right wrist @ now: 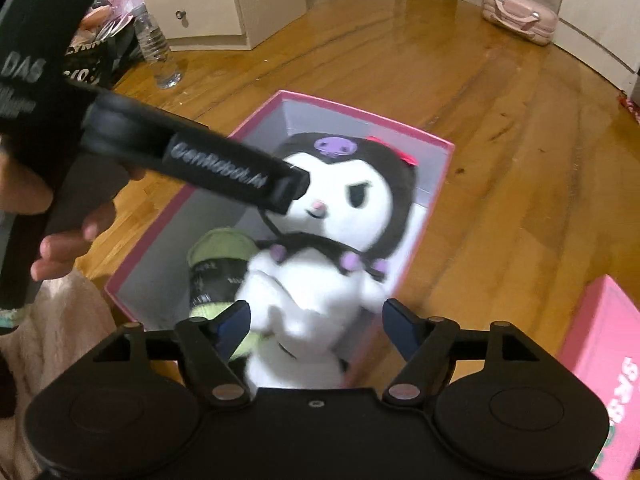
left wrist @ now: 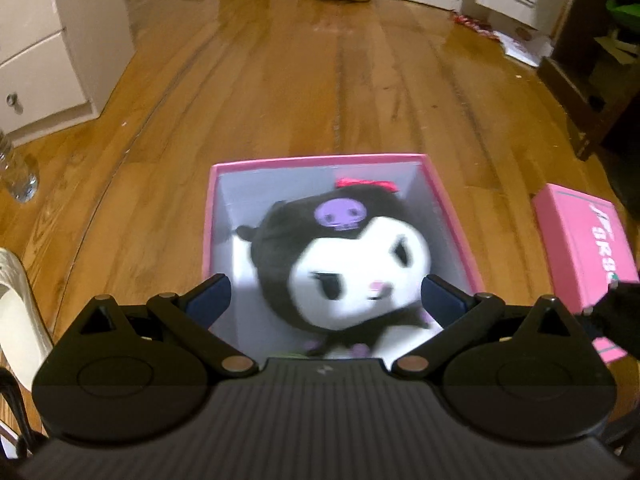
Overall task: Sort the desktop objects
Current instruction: 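Move both tools over to the pink SRSOO lid, then close the left tool on one lid edge while the right tool grips the opposite edge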
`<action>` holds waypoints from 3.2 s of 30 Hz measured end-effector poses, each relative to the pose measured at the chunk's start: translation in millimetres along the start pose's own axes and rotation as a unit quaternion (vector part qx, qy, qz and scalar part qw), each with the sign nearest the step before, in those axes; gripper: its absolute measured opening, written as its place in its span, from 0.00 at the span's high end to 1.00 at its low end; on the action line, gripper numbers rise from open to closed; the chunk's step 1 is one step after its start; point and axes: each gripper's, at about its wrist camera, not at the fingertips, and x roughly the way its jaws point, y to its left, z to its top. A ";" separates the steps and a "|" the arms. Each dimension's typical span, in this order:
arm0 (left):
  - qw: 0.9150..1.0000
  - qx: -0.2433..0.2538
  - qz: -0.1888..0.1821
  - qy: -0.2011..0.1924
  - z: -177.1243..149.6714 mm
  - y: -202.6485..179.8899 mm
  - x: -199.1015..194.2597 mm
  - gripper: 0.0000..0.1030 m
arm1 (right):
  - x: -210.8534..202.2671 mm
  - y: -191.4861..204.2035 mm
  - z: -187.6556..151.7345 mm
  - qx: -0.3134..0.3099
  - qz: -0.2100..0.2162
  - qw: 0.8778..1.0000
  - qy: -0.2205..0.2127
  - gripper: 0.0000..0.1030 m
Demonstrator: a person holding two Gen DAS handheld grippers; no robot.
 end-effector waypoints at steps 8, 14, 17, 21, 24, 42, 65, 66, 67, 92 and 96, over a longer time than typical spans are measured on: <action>0.999 -0.011 -0.051 -0.002 5.1 -62.8 -20.7 0.00 | -44.2 -71.2 -32.3 0.069 -0.025 0.997 0.013 0.21; 0.997 0.016 -0.077 0.006 10.8 -121.6 -25.6 0.00 | -70.9 -151.2 -57.6 0.156 -0.023 0.987 -0.001 0.16; 0.994 0.005 -0.107 0.016 7.6 -152.6 -23.4 0.00 | -73.4 -206.4 -78.0 0.253 -0.017 0.967 -0.025 0.14; 0.988 0.041 -0.144 0.041 0.1 -204.8 -2.5 0.00 | -54.5 -273.2 -130.7 0.436 -0.028 0.899 -0.018 0.14; 0.987 0.060 -0.134 0.063 -2.6 -233.6 25.3 0.00 | -57.1 -301.4 -155.1 0.457 -0.020 0.889 -0.021 0.14; 0.969 0.111 -0.178 0.129 -12.4 -306.5 140.1 0.00 | -23.4 -357.0 -179.6 0.499 -0.168 0.849 0.036 0.15; 0.960 0.056 -0.221 0.165 -21.0 -293.0 173.0 0.00 | 15.6 -371.4 -202.5 0.499 -0.107 0.854 0.101 0.11; 0.961 0.066 -0.205 0.172 -22.2 -294.4 169.1 0.00 | 17.5 -369.2 -202.2 0.491 -0.098 0.859 0.103 0.11; 0.963 0.078 -0.189 0.176 -23.5 -295.8 165.2 0.00 | 19.8 -364.8 -201.3 0.479 -0.084 0.867 0.105 0.11; 0.970 0.042 -0.200 0.136 -22.3 -282.2 182.7 0.00 | 42.0 -364.8 -186.5 0.465 -0.105 0.876 0.068 0.02; 0.968 0.027 -0.211 0.135 -25.0 -274.9 185.8 0.00 | 44.2 -364.4 -182.2 0.469 -0.107 0.874 0.073 0.00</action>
